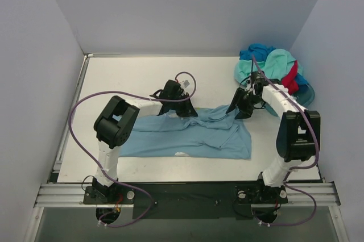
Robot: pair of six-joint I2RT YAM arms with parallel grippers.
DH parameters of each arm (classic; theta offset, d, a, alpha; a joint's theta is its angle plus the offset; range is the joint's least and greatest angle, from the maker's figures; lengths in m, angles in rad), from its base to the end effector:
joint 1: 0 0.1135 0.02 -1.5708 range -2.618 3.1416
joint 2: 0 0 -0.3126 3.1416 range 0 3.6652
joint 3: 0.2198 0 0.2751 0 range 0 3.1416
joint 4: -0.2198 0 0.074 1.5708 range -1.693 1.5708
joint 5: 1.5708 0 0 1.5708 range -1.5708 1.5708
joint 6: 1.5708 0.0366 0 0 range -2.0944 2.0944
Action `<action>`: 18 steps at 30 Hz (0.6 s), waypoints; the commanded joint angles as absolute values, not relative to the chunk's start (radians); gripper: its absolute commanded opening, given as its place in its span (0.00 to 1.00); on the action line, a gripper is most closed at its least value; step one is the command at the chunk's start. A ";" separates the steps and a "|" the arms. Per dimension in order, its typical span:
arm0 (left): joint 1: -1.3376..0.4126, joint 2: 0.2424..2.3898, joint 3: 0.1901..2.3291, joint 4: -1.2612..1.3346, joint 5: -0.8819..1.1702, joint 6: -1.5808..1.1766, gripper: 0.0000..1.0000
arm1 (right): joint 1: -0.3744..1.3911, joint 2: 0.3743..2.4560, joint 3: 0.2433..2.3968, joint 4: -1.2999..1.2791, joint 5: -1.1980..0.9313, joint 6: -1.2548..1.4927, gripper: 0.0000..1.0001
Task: Fold and stack the t-shirts
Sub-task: Fold the other side of the tshirt into a rectangle
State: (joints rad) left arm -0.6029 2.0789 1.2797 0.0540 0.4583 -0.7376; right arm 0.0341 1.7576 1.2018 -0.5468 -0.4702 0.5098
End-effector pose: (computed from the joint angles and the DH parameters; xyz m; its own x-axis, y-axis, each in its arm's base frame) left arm 0.3868 -0.2860 0.1635 -0.9355 -0.0882 -0.3422 0.1989 0.6688 -0.7163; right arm 0.3851 0.0297 0.2348 -0.8930 0.4048 -0.1966 0.2304 0.7864 0.5731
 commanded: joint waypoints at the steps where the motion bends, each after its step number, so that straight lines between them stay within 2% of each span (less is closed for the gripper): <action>1: -0.601 2.079 1.276 0.048 0.451 -0.799 0.14 | 0.103 1.635 1.143 -0.640 -0.396 0.379 0.46; 4: -0.600 2.079 1.275 0.052 0.457 -0.808 0.25 | 0.135 1.650 1.109 -0.623 -0.387 0.377 0.45; 6: -0.603 2.077 1.275 0.057 0.462 -0.815 0.28 | 0.149 1.676 1.104 -0.608 -0.380 0.377 0.44; 11: -0.603 2.065 1.284 0.068 0.474 -0.792 0.29 | 0.153 1.707 1.103 -0.578 -0.360 0.362 0.42; 14: -0.603 2.063 1.285 0.072 0.482 -0.782 0.31 | 0.153 1.723 1.095 -0.549 -0.399 0.354 0.33; 18: -0.603 2.060 1.302 0.080 0.488 -0.764 0.36 | 0.153 1.739 1.052 -0.515 -0.405 0.364 0.33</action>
